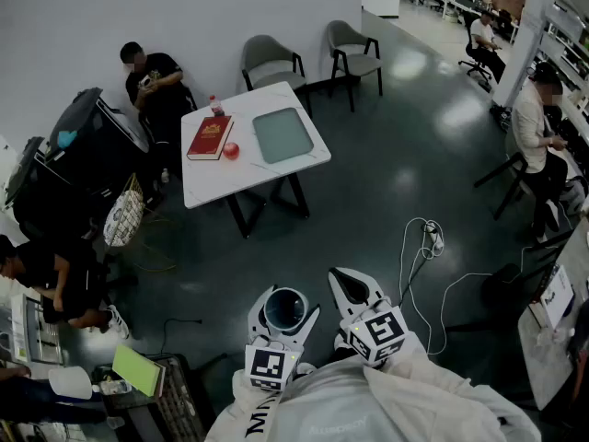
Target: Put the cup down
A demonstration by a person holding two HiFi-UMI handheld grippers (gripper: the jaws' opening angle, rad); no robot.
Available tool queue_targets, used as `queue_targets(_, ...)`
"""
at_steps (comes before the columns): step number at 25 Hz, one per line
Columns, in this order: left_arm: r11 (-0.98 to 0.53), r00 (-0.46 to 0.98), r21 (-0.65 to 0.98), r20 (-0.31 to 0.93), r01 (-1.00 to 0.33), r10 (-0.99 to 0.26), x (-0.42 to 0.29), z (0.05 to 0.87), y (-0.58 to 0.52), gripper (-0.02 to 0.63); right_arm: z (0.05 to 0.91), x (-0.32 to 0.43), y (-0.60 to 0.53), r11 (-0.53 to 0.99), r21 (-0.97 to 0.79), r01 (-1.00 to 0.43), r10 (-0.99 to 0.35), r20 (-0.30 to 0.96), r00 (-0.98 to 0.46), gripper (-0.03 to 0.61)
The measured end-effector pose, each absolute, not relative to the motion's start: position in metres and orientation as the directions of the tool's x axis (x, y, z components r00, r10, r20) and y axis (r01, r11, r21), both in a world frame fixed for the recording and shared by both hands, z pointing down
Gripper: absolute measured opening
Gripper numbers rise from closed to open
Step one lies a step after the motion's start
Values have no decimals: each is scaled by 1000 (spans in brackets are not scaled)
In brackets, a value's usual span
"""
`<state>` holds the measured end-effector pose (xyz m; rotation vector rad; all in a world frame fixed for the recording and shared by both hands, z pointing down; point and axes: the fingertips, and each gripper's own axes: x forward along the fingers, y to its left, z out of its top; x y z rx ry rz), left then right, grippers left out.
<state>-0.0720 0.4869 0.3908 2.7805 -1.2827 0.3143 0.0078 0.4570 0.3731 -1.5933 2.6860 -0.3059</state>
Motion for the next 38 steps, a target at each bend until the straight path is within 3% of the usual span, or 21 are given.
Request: queue_targets(38,-538,512,-72,227,-840,-829,-27,394,403,399,371,100,390,469,-207,-858,-874,31,-485,5)
